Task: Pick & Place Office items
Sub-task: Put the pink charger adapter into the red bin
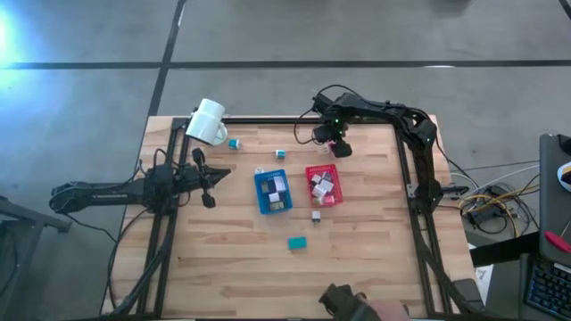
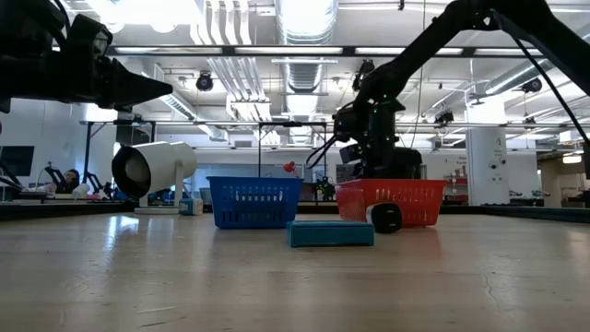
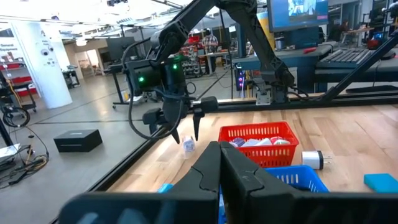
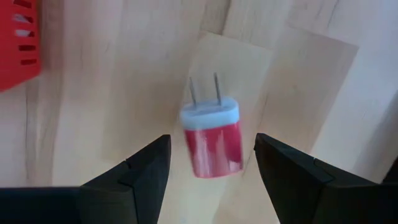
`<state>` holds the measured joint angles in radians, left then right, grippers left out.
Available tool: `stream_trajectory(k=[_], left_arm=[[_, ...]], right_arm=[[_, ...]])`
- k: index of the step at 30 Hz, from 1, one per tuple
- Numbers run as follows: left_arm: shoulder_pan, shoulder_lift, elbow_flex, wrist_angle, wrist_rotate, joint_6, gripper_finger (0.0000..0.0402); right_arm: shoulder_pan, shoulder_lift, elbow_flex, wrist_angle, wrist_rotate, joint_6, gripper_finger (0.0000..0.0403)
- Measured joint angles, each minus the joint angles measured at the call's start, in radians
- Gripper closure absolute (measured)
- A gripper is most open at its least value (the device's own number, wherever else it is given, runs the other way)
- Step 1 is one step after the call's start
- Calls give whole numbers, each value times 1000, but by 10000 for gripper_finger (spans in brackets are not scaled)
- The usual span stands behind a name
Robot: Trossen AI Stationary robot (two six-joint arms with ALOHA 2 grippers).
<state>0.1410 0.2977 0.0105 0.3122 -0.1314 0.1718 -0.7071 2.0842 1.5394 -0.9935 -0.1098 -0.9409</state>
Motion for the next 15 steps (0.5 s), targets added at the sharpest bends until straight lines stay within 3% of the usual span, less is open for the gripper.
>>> stream_trajectory(k=[7, 15], left_arm=[[0, 0, 0, -1, 0, 0, 396], [0, 0, 0, 1, 0, -15, 396]], right_arm=[[2, 1, -18, 5, 0, 0, 200], [2, 15, -21, 10, -4, 69, 285]])
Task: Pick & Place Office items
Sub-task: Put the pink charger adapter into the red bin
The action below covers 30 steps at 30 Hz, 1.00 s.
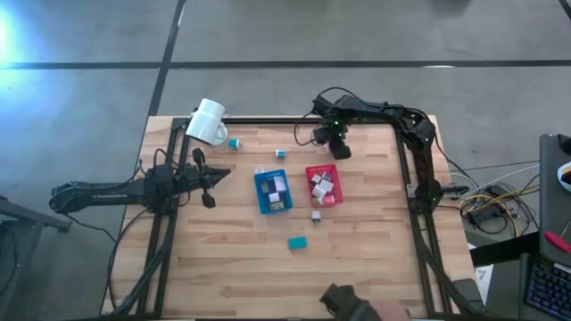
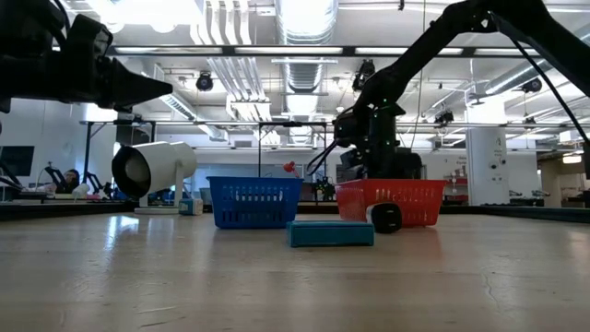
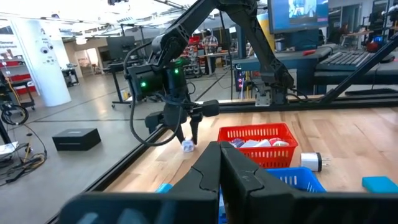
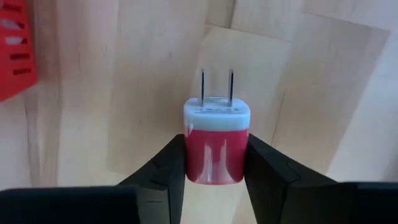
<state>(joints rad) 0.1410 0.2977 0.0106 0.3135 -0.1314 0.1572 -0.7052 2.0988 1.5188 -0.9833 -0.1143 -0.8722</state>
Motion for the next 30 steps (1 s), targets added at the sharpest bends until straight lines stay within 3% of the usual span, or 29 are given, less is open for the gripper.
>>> stream_trajectory(k=[6, 11, 15, 20, 27, 30], left_arm=[[0, 0, 0, 3, 0, -42, 396], [0, -1, 0, 21, 0, -85, 396], [0, -1, 2, 32, 0, -87, 396], [0, -1, 8, 42, 0, -89, 396], [0, -1, 9, 75, 0, -105, 396], [0, 0, 2, 74, 0, -114, 396]], right_arm=[[-11, -53, 0, -2, 0, 85, 285], [2, -204, -17, -3, -10, 171, 285], [44, -401, -92, 78, -156, 253, 285], [135, -719, -300, 355, -312, 427, 285], [307, -1150, -676, 783, -313, 736, 285], [372, -1304, -836, 925, -269, 797, 285]])
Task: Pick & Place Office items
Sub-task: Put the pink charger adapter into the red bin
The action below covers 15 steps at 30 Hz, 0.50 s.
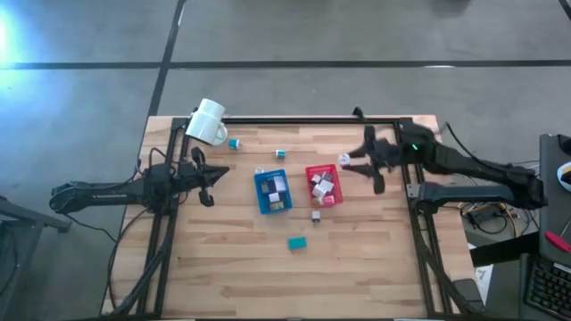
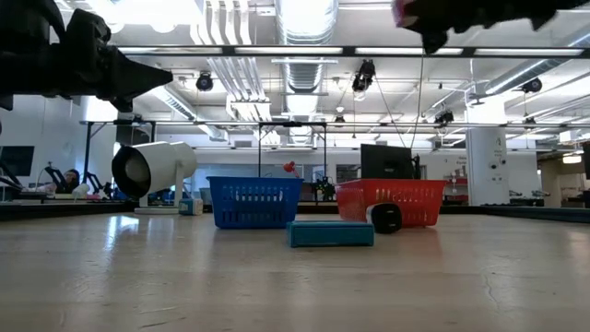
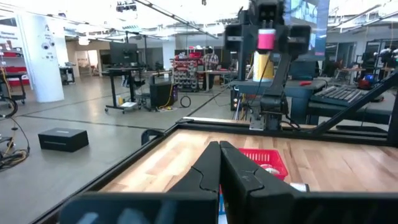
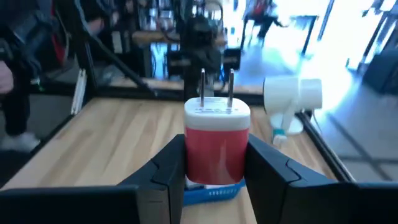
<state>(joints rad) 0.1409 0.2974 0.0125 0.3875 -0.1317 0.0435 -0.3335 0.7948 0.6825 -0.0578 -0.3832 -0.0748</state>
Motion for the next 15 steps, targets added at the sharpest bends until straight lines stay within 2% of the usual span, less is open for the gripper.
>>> stream_trajectory(k=[5, 10, 15], left_arm=[[0, 0, 0, 8, -24, 22, 396], [0, 1, -1, -45, -56, 44, 396], [0, 2, -2, -68, -59, 76, 396]], right_arm=[[68, -196, -235, 194, 176, 26, 285], [88, -287, -441, 413, 203, 91, 285], [88, -304, -569, 569, 234, 138, 285]])
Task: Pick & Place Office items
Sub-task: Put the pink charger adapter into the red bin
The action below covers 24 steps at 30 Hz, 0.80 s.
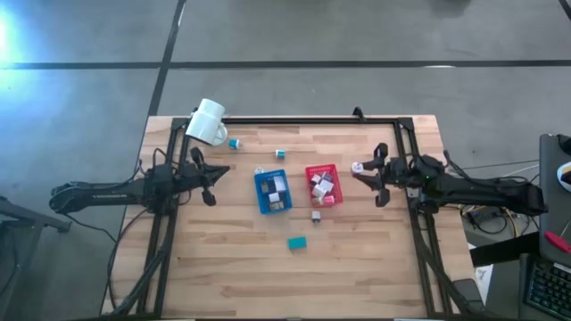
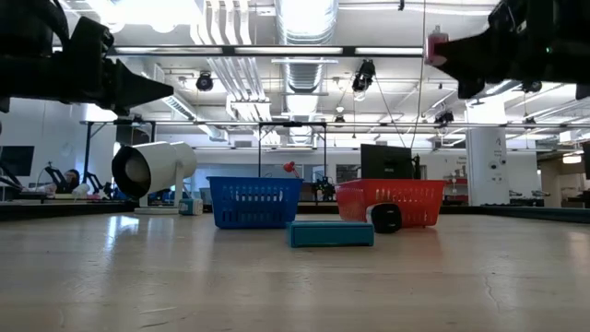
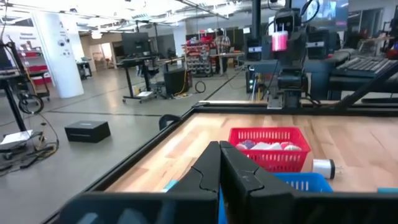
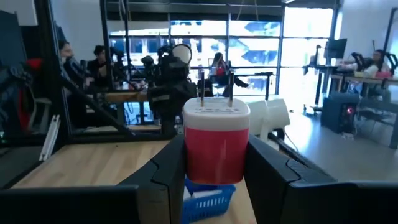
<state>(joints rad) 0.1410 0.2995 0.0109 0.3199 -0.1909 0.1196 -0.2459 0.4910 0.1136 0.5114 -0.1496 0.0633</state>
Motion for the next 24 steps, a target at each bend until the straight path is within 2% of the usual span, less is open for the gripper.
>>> stream_trajectory(k=[5, 24], left_arm=[[0, 2, 0, 0, 0, -24, 396], [0, 3, 0, 0, -16, -40, 396]], right_arm=[[-2, 2, -45, 1, 18, -14, 285], [-3, 4, -38, -7, 22, -32, 282]])
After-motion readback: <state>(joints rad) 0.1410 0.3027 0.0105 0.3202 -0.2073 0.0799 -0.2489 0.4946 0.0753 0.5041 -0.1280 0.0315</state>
